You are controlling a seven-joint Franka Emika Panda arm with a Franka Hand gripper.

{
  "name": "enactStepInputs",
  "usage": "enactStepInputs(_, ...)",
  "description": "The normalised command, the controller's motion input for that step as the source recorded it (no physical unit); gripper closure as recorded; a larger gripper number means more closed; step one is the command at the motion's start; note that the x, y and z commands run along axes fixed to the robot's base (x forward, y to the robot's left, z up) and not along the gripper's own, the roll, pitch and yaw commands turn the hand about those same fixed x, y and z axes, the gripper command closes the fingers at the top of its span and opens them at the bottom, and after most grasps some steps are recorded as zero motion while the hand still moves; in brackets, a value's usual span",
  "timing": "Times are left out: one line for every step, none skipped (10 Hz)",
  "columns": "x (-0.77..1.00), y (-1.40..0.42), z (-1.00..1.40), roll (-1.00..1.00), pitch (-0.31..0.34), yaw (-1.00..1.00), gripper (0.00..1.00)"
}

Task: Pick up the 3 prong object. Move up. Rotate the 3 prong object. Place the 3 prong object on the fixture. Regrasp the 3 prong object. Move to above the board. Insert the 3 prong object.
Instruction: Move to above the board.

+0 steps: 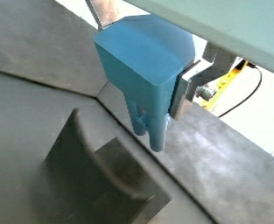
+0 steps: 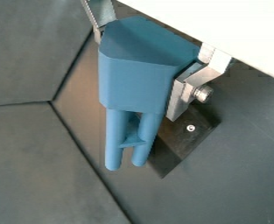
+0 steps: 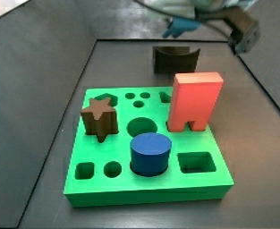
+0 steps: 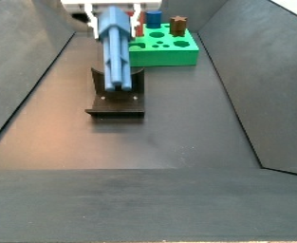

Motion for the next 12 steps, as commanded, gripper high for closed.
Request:
enactStepInputs(-0.01, 0.08, 1.00, -0.09, -0.079, -0.08, 1.00)
enactStepInputs(-0.01, 0.08, 1.00, -0.09, -0.064, -0.09, 1.00)
enactStepInputs(-0.02, 0.07, 1.00, -0.08, -0.042, -0.09, 1.00)
enactStepInputs(-0.03, 0.07, 1.00, -0.09, -0.020, -0.09, 1.00)
enactStepInputs(-0.03, 0.07, 1.00, -0.09, -0.008, -0.08, 1.00)
enactStepInputs(-0.04, 0.07, 1.00, -0.09, 0.006, -0.07, 1.00)
enactStepInputs(-0.04, 0.06, 1.00, -0.09, 0.015, -0.06, 1.00)
enactStepInputs(-0.05, 0.06, 1.00, -0.09, 0.029, -0.04, 1.00)
enactStepInputs(-0.05, 0.06, 1.00, -0.09, 0.033, -0.04, 1.00)
enactStepInputs(-0.05, 0.05, 1.00, -0.09, 0.040, -0.02, 1.00)
enactStepInputs(-0.05, 0.05, 1.00, -0.09, 0.043, -0.01, 1.00)
enactStepInputs(-0.05, 0.05, 1.00, -0.09, 0.047, -0.01, 1.00)
